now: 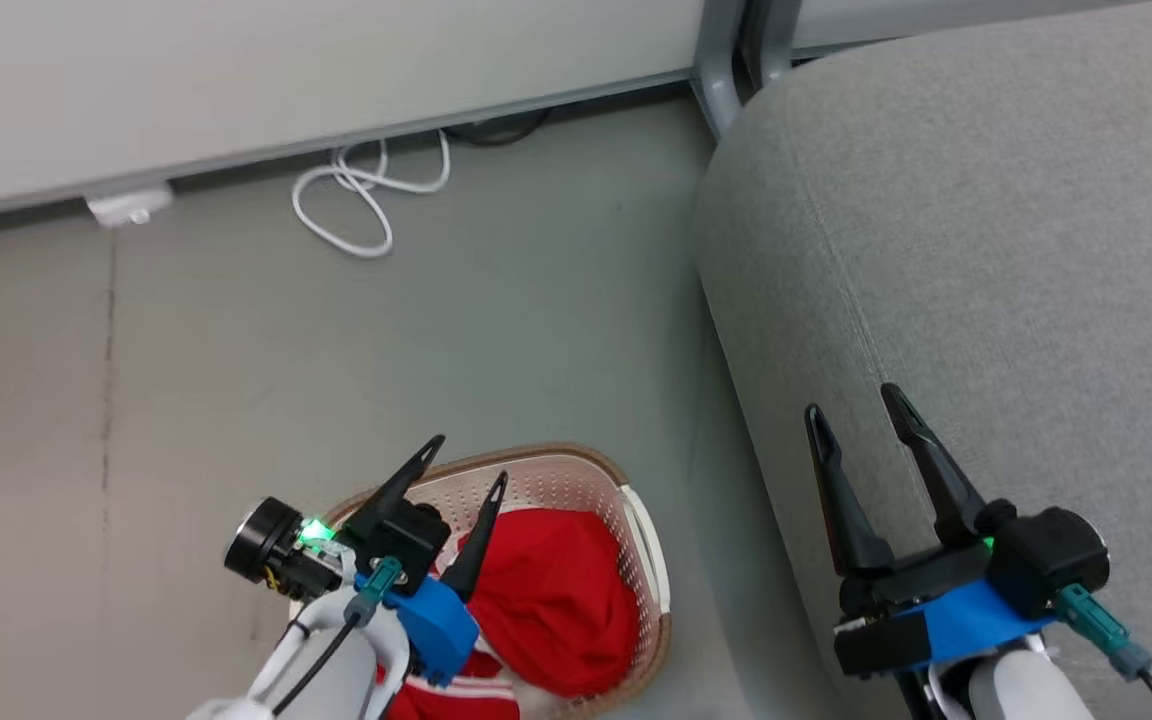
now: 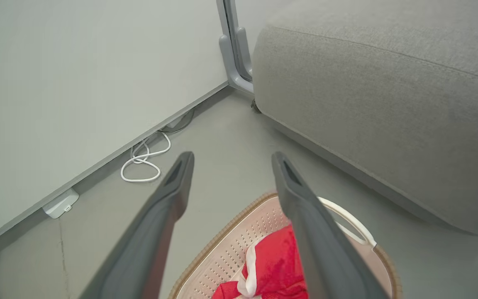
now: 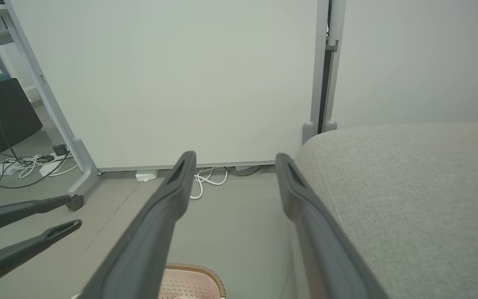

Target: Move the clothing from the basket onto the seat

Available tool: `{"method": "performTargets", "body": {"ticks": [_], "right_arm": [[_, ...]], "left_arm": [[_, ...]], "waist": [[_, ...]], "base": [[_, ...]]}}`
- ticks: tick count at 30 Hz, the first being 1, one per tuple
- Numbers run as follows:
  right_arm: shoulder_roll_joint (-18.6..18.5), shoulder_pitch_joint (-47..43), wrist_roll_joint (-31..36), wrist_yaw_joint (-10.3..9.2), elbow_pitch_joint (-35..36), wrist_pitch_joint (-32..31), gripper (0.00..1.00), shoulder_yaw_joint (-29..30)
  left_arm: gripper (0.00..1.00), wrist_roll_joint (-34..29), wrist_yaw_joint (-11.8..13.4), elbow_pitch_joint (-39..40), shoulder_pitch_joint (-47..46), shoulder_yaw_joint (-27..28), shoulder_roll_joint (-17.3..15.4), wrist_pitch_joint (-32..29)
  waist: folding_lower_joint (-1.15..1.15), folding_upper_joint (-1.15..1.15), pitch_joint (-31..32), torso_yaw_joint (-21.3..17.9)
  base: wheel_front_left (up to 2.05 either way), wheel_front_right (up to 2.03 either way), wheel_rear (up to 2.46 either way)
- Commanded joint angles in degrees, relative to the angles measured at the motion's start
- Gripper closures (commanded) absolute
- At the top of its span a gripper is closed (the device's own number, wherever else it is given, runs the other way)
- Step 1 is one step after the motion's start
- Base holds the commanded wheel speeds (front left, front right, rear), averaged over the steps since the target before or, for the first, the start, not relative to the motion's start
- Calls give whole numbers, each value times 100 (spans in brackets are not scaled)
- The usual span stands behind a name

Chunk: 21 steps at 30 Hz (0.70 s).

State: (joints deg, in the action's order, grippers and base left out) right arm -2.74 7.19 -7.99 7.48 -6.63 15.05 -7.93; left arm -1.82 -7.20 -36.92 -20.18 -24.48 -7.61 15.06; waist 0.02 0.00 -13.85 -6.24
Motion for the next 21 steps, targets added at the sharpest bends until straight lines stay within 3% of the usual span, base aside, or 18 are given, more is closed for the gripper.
{"method": "performTargets", "body": {"ticks": [1, 10, 21], "right_arm": [[-27, 103, 6, 3, 36, 20, 0, -22], [-25, 507, -68, 3, 290, 20, 0, -173], [-23, 938, -68, 3, 646, 20, 0, -220]], "left_arm": [[0, -24, -33, -67, -166, -77, -51, 17], [0, 143, -24, -1210, -1110, -1225, -308, 17], [0, 351, -23, -2616, -2274, -2418, -526, 17]], "waist": [[-2, 0, -109, -13], [-2, 0, -1040, -375], [-2, 0, -2205, -554]], "base": [[0, 0, 0], [0, 0, 0], [0, 0, 0]]}}
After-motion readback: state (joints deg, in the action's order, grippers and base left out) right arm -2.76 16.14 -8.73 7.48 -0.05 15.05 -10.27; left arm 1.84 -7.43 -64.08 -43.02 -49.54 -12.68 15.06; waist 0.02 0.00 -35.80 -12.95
